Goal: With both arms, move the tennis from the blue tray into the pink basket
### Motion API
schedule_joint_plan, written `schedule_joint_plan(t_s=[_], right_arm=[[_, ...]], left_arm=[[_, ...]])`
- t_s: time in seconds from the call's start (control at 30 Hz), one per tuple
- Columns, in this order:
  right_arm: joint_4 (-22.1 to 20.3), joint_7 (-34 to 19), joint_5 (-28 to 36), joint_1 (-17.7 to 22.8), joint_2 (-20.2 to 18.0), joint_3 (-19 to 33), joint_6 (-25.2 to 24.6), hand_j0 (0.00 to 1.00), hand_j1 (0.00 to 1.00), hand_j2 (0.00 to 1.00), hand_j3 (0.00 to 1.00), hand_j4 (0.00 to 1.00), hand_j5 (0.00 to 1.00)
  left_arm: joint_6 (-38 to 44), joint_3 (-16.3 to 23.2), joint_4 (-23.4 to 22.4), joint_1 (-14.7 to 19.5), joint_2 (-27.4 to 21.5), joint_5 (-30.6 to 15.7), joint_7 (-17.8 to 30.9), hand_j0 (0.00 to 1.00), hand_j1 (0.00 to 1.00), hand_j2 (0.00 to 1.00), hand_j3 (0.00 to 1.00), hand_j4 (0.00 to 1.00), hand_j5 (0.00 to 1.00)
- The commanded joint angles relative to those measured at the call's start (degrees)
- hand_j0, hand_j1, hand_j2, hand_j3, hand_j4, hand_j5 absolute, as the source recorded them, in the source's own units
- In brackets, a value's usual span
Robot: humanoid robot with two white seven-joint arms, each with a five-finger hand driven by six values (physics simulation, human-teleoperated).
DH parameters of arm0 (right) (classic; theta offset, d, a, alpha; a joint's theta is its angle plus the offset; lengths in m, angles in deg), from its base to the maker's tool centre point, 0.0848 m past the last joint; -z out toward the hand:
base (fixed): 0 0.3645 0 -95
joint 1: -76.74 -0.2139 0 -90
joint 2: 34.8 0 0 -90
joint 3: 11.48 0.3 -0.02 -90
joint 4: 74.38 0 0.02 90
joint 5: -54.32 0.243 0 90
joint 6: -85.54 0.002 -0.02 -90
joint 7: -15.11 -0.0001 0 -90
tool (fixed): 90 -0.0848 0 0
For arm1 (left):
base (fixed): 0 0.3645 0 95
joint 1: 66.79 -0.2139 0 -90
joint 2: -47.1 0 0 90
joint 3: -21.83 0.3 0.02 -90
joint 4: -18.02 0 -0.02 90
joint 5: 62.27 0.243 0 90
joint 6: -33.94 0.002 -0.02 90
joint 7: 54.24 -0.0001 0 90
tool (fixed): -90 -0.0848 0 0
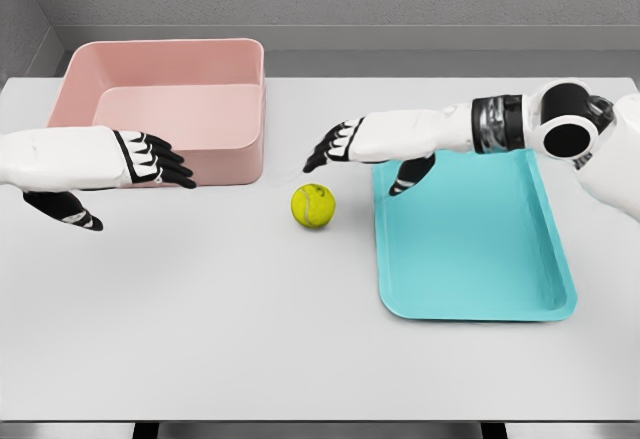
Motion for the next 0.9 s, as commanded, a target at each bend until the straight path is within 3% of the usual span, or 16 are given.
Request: schedule_joint_plan(t_s=[0.0,0.1,0.23,0.27,0.4,0.43,0.5,0.57,0.63,0.73,0.87], right_arm=[[1.38,5.83,0.36,0.09,-2.72,1.43,0.22,1.0,1.0,1.0,1.0,1.0,1.0],[3.49,8.83,0.36,0.35,-3.6,3.8,0.22,1.0,1.0,1.0,1.0,1.0,1.0],[3.41,8.91,0.36,2.72,-6.85,6.26,0.22,1.0,1.0,1.0,1.0,1.0,1.0],[3.49,8.91,0.36,2.81,-7.21,6.17,0.22,1.0,1.0,1.0,1.0,1.0,1.0],[4.99,8.3,0.36,3.51,-11.69,6.26,0.22,1.0,1.0,1.0,1.0,1.0,1.0],[6.48,8.48,0.36,4.57,-11.78,6.17,0.22,1.0,1.0,1.0,1.0,1.0,1.0],[6.57,8.56,0.36,5.01,-12.13,7.05,0.22,1.0,1.0,1.0,1.0,1.0,1.0],[6.66,8.56,0.36,5.19,-12.39,7.14,0.22,1.0,1.0,1.0,1.0,1.0,1.0],[6.75,8.56,0.36,5.19,-12.48,7.14,0.22,1.0,1.0,1.0,1.0,1.0,1.0],[13.87,8.56,0.36,4.92,-12.39,7.67,0.22,1.0,1.0,1.0,1.0,1.0,1.0],[13.69,8.56,0.36,5.01,-12.31,8.02,0.22,1.0,1.0,1.0,1.0,1.0,1.0]], left_arm=[[0.15,-0.14,-0.07,-0.18,-0.01,-0.33,-0.02,1.0,1.0,1.0,1.0,1.0,1.0],[0.15,-0.22,0.01,0.26,1.3,-0.42,-0.02,1.0,1.0,1.0,1.0,1.0,1.0],[0.15,0.04,-0.07,2.55,11.15,-0.07,-0.02,1.0,1.0,1.0,1.0,1.0,1.0],[0.15,0.13,-0.07,3.08,14.49,1.95,-0.02,1.0,1.0,1.0,1.0,1.0,1.0],[0.15,0.92,-0.07,4.48,20.55,3.79,-0.02,1.0,1.0,1.0,1.0,1.0,1.0],[0.15,0.92,-0.07,4.57,22.4,6.25,-0.02,1.0,1.0,1.0,1.0,1.0,1.0],[0.15,1.09,-0.16,6.15,24.33,6.52,-0.02,1.0,1.0,1.0,1.0,1.0,1.0],[0.15,7.86,-1.74,10.28,24.69,6.61,-0.02,1.0,1.0,1.0,1.0,1.0,1.0],[0.15,8.65,-3.06,11.25,25.74,6.78,-0.02,1.0,1.0,1.0,1.0,1.0,1.0],[0.15,10.85,-3.85,13.44,27.67,5.82,-0.02,1.0,1.0,1.0,1.0,1.0,1.0],[0.15,11.64,-10.79,14.5,31.37,1.78,-0.02,1.0,1.0,1.0,1.0,1.0,1.0]])
